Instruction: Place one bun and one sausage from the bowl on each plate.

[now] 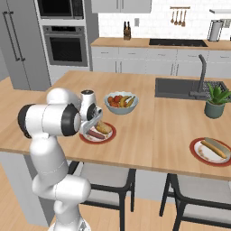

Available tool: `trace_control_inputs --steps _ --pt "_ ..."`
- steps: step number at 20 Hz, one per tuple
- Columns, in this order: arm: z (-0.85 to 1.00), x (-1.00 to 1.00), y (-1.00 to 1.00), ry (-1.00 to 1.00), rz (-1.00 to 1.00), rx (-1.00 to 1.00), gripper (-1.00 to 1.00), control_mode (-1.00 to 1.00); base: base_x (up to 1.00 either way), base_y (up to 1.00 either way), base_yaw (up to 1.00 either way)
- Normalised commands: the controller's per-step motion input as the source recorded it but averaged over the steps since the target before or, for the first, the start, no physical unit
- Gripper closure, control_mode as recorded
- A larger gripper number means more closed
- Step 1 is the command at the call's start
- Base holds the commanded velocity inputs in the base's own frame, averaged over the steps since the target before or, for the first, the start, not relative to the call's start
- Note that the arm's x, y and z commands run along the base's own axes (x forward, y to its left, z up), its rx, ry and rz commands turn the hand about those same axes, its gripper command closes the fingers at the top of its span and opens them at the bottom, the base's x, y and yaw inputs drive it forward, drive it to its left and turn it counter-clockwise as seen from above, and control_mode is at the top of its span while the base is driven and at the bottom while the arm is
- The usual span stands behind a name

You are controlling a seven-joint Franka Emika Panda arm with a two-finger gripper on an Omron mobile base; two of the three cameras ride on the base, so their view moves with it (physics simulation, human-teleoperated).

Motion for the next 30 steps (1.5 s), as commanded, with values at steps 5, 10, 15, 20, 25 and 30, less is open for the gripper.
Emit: trace_control_inputs --steps 5,10,15,20,25,30 --pt "0.78 -0.16 0.06 -0.09 0.00 0.02 -1.00 -1.00 0.00 0.00 0.00" --pt "0.95 -0.45 0.23 -0.08 0.02 0.03 -1.00 -1.00 0.00 0.00 0.00" --pt "1.00 -0.61 0.02 0.03 0.00 0.09 -1.00 -1.00 0.00 0.00 0.00" --pt "0.89 -0.77 -0.18 0.23 -0.06 0.08 -1.00 -1.00 0.00 0.00 0.00" --pt "0.59 -0.84 -0.33 0.19 -0.23 0.00 -1.00 -1.00 0.00 0.00 0.00" --pt "0.47 -0.87 -0.41 0.14 -0.46 0.00 -1.00 -1.00 0.00 0.00 0.00"
